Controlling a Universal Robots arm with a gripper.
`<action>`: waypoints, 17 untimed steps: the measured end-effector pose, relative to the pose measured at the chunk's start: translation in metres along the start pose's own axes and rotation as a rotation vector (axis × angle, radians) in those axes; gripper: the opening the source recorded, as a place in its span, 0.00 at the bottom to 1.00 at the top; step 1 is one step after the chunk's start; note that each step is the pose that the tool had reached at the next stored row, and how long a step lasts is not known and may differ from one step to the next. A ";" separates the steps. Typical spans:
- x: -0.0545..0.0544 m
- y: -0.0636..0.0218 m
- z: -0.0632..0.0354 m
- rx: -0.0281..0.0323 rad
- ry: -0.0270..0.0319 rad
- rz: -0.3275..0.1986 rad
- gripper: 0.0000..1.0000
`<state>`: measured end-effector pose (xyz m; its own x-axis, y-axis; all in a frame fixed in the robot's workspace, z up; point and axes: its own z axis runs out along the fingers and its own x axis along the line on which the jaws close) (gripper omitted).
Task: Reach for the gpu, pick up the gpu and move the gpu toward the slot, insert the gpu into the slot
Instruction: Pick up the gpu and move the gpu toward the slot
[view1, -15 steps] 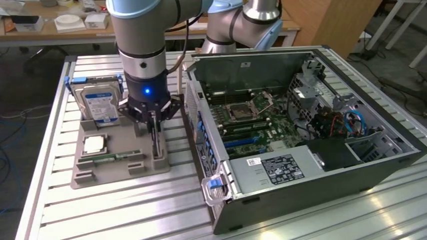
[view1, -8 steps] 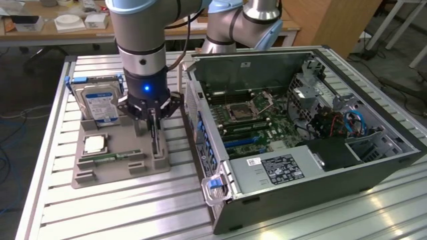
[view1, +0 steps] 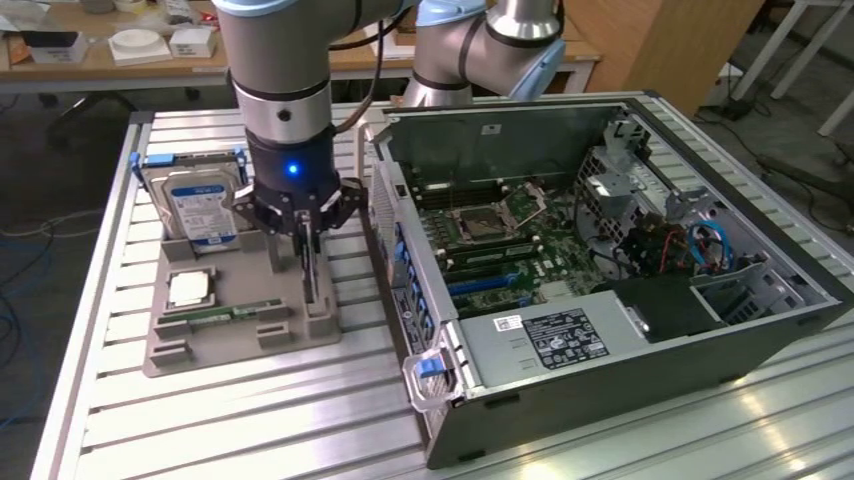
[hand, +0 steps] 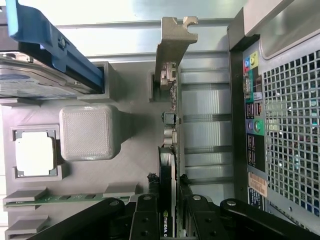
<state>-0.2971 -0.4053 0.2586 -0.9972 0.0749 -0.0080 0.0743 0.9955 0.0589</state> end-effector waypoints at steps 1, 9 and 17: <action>0.000 0.0001 -0.0008 -0.0006 0.0000 0.000 0.26; 0.000 0.0006 -0.0103 -0.0097 0.0007 -0.001 0.26; 0.000 0.0012 -0.0194 -0.0222 0.0017 -0.002 0.26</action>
<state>-0.2971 -0.4053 0.2780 -0.9973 0.0732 -0.0064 0.0725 0.9941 0.0810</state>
